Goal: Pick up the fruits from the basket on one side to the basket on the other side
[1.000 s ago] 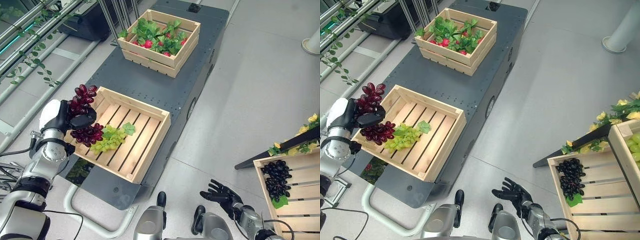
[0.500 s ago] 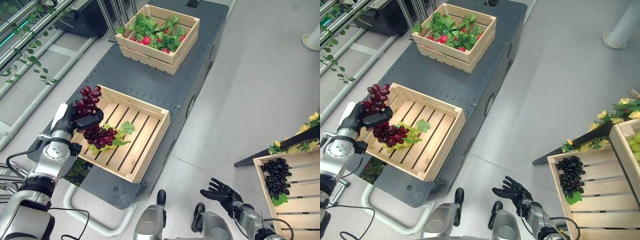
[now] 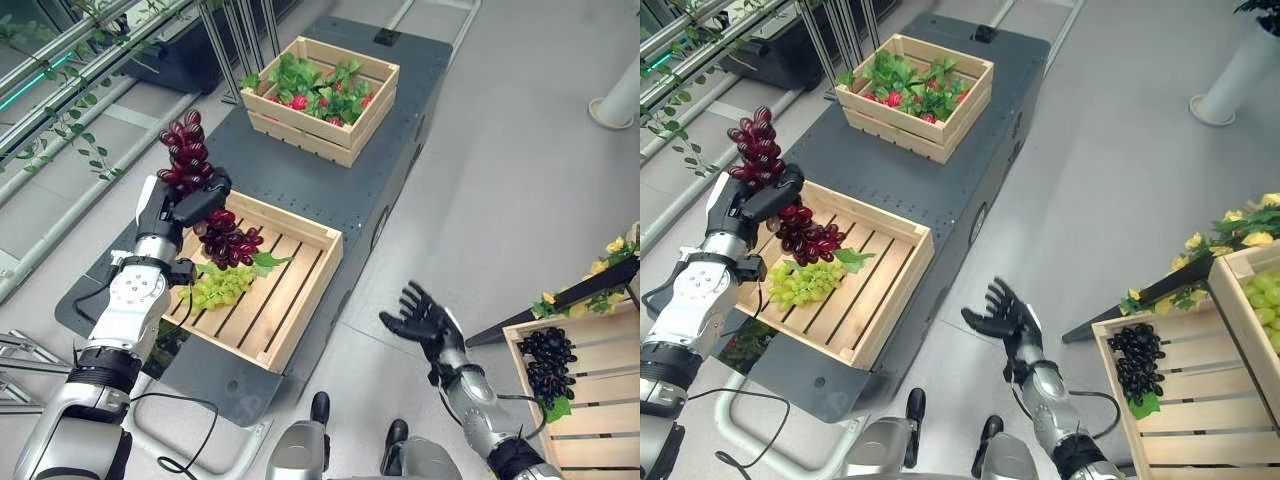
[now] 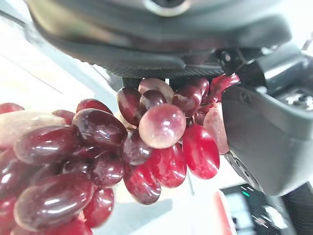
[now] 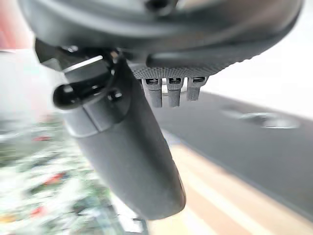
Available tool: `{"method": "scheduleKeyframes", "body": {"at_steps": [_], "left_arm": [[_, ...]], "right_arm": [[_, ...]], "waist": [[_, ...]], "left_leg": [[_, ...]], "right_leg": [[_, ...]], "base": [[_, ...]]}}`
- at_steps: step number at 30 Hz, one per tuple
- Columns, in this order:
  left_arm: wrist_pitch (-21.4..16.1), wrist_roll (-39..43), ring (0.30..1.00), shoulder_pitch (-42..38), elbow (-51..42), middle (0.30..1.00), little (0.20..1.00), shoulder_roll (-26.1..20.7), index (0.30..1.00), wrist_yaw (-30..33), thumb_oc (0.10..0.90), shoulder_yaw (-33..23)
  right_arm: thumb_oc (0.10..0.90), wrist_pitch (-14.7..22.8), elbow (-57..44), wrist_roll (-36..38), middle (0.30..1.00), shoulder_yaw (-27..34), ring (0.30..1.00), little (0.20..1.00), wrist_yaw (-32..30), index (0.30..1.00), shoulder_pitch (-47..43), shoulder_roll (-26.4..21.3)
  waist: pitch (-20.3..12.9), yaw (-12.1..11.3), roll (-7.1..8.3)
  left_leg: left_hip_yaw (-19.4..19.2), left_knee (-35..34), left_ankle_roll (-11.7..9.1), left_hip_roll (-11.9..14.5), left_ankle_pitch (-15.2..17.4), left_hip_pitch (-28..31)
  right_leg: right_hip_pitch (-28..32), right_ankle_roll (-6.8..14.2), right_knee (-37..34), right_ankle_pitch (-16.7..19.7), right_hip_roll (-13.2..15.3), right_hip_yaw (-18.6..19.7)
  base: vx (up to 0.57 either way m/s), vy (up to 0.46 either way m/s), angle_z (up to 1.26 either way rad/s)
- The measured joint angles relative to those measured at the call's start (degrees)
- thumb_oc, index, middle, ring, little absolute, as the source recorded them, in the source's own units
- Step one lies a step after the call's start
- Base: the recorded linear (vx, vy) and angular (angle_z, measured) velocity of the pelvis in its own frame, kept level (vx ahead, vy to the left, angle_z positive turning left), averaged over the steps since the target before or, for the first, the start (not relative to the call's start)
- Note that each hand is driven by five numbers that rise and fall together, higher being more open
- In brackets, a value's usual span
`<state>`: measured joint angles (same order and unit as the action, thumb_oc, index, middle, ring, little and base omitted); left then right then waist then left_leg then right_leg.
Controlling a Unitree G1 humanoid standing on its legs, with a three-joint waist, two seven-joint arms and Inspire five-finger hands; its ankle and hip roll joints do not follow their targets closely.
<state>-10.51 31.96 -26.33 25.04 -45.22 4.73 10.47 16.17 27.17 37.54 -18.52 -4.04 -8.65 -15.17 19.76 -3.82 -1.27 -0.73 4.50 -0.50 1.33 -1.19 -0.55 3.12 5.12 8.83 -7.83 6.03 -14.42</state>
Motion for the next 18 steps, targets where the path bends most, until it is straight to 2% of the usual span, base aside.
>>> {"method": "scheduleKeyframes", "body": {"at_steps": [4, 6, 10, 12, 13, 16, 18], "left_arm": [[0.0, 3.0, 0.300, -0.4, -0.1, 0.300, 0.300, 0.1, 0.300, -1.6, 0.400, 0.0], [0.1, 5.1, 0.300, -2.7, 0.2, 0.300, 0.300, 0.7, 0.300, -3.4, 0.400, 0.4], [0.1, 7.3, 0.300, -6.7, 0.6, 0.300, 0.300, 1.8, 0.300, -4.4, 0.400, 1.6], [0.1, 7.9, 0.300, -10.4, 1.4, 0.300, 0.300, 1.9, 0.300, -4.9, 0.400, 4.3], [0.1, 9.3, 0.300, -14.6, 3.6, 0.300, 0.300, 1.9, 0.300, -5.6, 0.400, 7.5], [0.2, 10.0, 0.300, -20.5, 5.6, 0.300, 0.300, 1.9, 0.300, -6.6, 0.400, 10.9], [0.1, 13.2, 0.300, -23.4, 5.6, 0.300, 0.300, 2.4, 0.300, -7.7, 0.400, 11.8]], "right_arm": [[0.800, 2.9, -5.5, -3.9, 0.900, 0.3, 0.900, 0.900, -3.2, 0.900, -5.7, -1.1], [0.800, 3.1, -5.8, -6.3, 0.900, 0.6, 0.900, 0.900, -4.4, 0.900, -12.7, -4.5], [0.800, 3.3, -6.5, -7.9, 0.900, 1.3, 0.900, 0.900, -6.2, 0.900, -21.9, -8.0], [0.800, 3.0, -7.0, -7.8, 0.900, 1.2, 0.900, 0.900, -6.1, 0.900, -26.5, -9.9], [0.800, 2.0, -6.9, -7.4, 0.900, 0.4, 0.900, 0.900, -5.9, 0.900, -30.2, -11.8], [0.800, 0.1, -6.3, -6.9, 0.900, -0.5, 0.900, 0.900, -4.3, 0.900, -37.0, -14.3], [0.800, -0.7, -3.6, -4.2, 0.900, -0.9, 0.900, 0.900, -1.8, 0.900, -41.3, -14.7]], "waist": [[-2.0, 1.5, 0.10], [-2.1, 1.7, 0.02], [-2.3, 2.0, -0.15], [-2.5, 2.1, -0.35], [-2.5, 2.1, -0.37], [-2.5, 2.3, -0.36], [-2.5, 2.7, -0.34]], "left_leg": [[-0.8, -1.1, 0.5, -0.3, -0.3, 1.0], [-1.1, -1.5, 0.7, -0.3, -0.5, 1.6], [-1.1, -2.4, 0.9, -0.4, -1.0, 2.1], [-0.9, -3.1, 1.0, -0.5, -1.5, 2.3], [-0.8, -3.8, 1.0, -0.6, -1.9, 2.5], [-0.9, -5.2, 1.1, -0.7, -2.7, 3.2], [-0.9, -5.7, 1.1, -0.8, -2.8, 3.9]], "right_leg": [[1.1, 0.6, -2.2, 1.1, 0.0, 0.8], [2.2, 0.8, -4.1, 2.3, -0.1, 1.2], [3.7, 0.8, -7.2, 3.9, -0.2, 1.3], [4.5, 1.0, -8.9, 5.0, -0.3, 1.2], [5.2, 1.0, -10.5, 5.9, -0.4, 1.2], [6.3, 1.0, -13.1, 7.4, -0.7, 1.2], [7.1, 1.1, -13.9, 7.8, -0.7, 1.2]], "base": [[-0.02, -0.071, -0.08], [-0.03, -0.084, -0.10], [-0.04, -0.099, 0.01], [-0.04, -0.119, 0.04], [-0.03, -0.080, 0.04], [-0.03, -0.078, 0.00], [-0.04, -0.100, -0.03]]}}
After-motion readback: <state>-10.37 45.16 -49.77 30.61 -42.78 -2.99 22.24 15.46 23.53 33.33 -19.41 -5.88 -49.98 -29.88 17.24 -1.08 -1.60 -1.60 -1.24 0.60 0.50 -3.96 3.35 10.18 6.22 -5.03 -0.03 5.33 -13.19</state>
